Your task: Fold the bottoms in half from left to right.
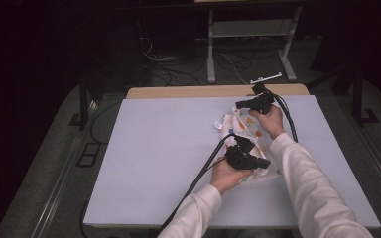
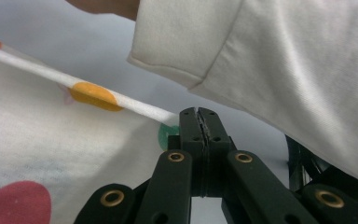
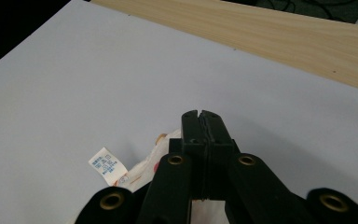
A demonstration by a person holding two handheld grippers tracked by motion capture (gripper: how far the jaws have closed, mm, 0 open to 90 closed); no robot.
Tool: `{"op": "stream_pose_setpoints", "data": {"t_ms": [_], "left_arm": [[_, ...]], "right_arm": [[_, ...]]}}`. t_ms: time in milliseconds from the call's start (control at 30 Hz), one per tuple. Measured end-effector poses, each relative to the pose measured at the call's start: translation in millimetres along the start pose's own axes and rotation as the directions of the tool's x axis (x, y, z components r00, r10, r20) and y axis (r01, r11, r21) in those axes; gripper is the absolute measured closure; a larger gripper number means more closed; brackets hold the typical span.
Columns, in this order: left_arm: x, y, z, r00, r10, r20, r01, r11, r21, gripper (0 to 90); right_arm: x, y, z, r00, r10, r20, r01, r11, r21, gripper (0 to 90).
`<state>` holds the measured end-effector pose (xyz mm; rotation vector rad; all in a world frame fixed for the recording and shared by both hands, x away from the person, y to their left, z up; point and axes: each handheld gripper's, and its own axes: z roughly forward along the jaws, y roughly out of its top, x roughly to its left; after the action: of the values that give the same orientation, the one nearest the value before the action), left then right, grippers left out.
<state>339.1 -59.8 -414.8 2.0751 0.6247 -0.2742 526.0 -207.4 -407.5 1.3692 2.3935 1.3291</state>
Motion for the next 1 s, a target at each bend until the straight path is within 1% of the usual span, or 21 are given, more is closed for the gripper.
{"op": "stream_pose_setpoints", "data": {"t_ms": [133,300,400,533,633,800,1000], "left_arm": [[-1.6,3.5,10.0,0.9999,-0.007,-0.011,0.007,0.9998,0.02,89.2],[-2.4,6.8,20.8,0.9995,-0.005,-0.033,0.008,0.9974,0.072,89.2],[-1.0,7.4,25.4,0.9993,-0.01,-0.035,0.013,0.9962,0.086,89.1],[3.1,6.8,29.1,0.9987,-0.03,-0.041,0.033,0.9956,0.087,89.1],[6.2,6.3,31.2,0.9984,-0.046,-0.034,0.048,0.9959,0.076,89.1],[7.4,8.3,34.3,0.9982,-0.05,-0.033,0.052,0.9952,0.083,89.1],[6.2,10.0,40.7,0.9982,-0.05,-0.032,0.053,0.9943,0.093,89.1]], "right_arm": [[-6.5,-5.3,-1.5,1.0,0.007,-0.004,-0.007,1.0,-0.007,88.2],[-14.4,-11.8,-1.9,0.9999,0.005,-0.012,-0.005,1.0,-0.016,88.2],[-18.0,-14.4,-3.1,0.9997,0.009,-0.023,-0.01,1.0,-0.025,88.1],[-20.3,-15.2,-4.5,0.9991,-0.01,-0.041,0.008,0.999,-0.036,88.2],[-21.2,-15.0,-4.8,0.9991,-0.014,-0.04,0.012,0.999,-0.04,88.2],[-23.1,-15.4,-4.4,0.9991,-0.013,-0.041,0.011,0.999,-0.051,88.1],[-24.4,-16.4,-3.2,0.9989,-0.018,-0.043,0.016,0.999,-0.047,88.1]]}}
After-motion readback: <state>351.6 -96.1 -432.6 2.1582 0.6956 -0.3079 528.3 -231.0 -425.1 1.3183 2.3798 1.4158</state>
